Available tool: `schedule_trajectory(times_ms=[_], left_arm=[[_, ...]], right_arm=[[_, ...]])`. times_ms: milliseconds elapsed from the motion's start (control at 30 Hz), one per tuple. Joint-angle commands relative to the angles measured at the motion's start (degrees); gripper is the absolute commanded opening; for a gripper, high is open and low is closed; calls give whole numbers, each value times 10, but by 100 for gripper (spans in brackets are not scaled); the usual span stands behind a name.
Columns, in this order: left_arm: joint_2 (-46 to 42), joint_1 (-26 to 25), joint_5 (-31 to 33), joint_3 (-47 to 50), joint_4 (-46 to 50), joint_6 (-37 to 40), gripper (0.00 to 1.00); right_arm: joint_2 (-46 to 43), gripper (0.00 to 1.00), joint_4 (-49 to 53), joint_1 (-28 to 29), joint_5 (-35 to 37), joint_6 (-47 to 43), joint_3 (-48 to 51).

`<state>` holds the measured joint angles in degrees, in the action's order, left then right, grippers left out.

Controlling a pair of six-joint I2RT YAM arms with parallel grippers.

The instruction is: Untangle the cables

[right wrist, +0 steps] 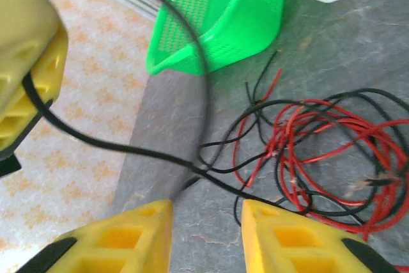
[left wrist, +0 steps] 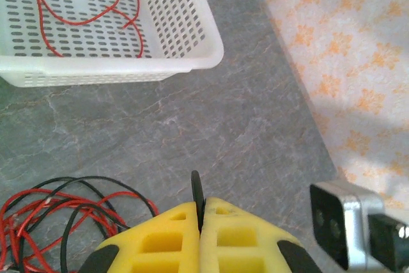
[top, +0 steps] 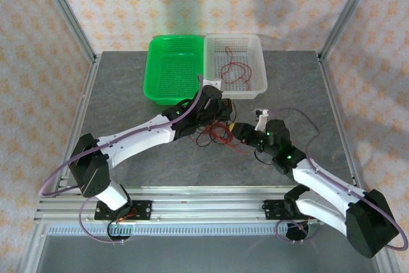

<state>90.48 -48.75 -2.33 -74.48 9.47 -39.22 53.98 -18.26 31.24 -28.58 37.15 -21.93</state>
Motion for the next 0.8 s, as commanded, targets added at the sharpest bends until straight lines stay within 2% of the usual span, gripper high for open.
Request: schedule_trajectory(times_ms=[0,333,500,767], left_arm=[[-24,-2,16,-29,-19,-6,0],[-27,-6,-5,-76,-20,0,0],[-35,-7,-12,-92,-12,8,0],[-57,-7,23,-144,30,44,0]], right_arm=[[10,34,-45,22,1,-64,4],[159,35,-121,44,52,-56,-3],[238,32,-128,45,89,-53,-27],[338,28,-150,45,120,-6,-23]])
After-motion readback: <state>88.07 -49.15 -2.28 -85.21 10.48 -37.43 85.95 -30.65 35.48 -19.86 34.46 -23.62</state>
